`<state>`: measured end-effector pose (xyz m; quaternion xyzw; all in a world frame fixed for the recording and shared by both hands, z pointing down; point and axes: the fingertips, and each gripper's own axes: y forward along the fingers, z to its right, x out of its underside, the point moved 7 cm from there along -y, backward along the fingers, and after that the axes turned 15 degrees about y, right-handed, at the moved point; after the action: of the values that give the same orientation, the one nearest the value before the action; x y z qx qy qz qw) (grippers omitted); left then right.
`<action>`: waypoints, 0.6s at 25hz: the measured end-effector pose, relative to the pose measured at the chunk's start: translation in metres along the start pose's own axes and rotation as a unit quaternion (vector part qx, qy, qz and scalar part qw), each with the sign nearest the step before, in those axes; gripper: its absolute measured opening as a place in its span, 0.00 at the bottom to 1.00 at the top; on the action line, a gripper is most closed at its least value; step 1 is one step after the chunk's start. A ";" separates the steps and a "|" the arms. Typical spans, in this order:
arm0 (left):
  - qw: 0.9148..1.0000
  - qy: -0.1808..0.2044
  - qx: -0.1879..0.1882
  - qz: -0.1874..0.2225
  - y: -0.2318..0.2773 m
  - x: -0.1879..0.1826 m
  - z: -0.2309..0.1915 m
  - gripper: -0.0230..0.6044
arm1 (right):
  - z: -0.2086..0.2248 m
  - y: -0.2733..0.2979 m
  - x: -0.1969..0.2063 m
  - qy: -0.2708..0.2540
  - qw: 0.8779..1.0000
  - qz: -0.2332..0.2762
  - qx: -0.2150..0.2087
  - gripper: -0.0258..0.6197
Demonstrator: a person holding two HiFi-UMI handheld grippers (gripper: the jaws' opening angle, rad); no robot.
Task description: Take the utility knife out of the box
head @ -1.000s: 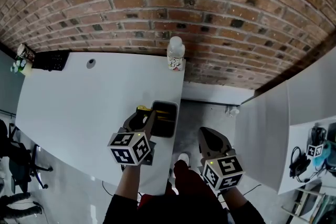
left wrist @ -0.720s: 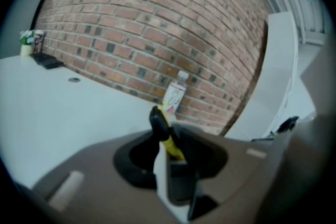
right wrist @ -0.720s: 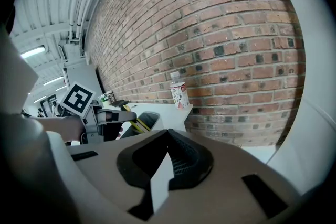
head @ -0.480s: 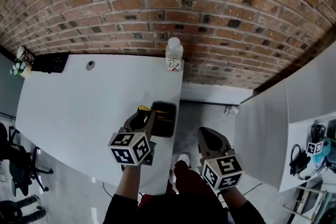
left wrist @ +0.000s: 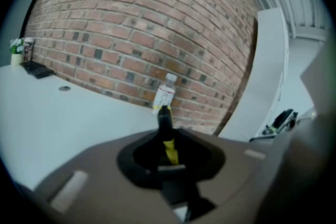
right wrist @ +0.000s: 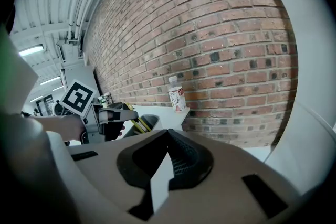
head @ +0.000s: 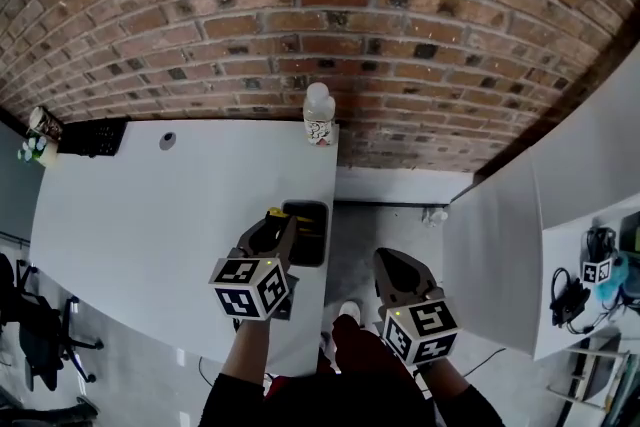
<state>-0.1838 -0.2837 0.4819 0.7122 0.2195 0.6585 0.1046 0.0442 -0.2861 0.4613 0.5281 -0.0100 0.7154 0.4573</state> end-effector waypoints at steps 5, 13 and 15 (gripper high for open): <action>1.000 0.020 0.009 0.006 0.002 -0.005 0.007 0.16 | -0.001 -0.006 0.000 0.001 1.000 0.008 0.005 0.05; 0.998 0.063 0.014 0.009 0.002 -0.011 0.016 0.16 | -0.003 -0.015 -0.001 0.002 1.000 0.021 0.011 0.05; 0.997 0.070 0.014 0.013 0.000 -0.014 0.019 0.16 | -0.004 -0.017 -0.001 0.002 1.000 0.025 0.013 0.05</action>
<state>-0.1661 -0.2870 0.4677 0.6684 0.2265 0.7050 0.0709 0.0526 -0.2744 0.4506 0.5325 -0.0130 0.7274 0.4326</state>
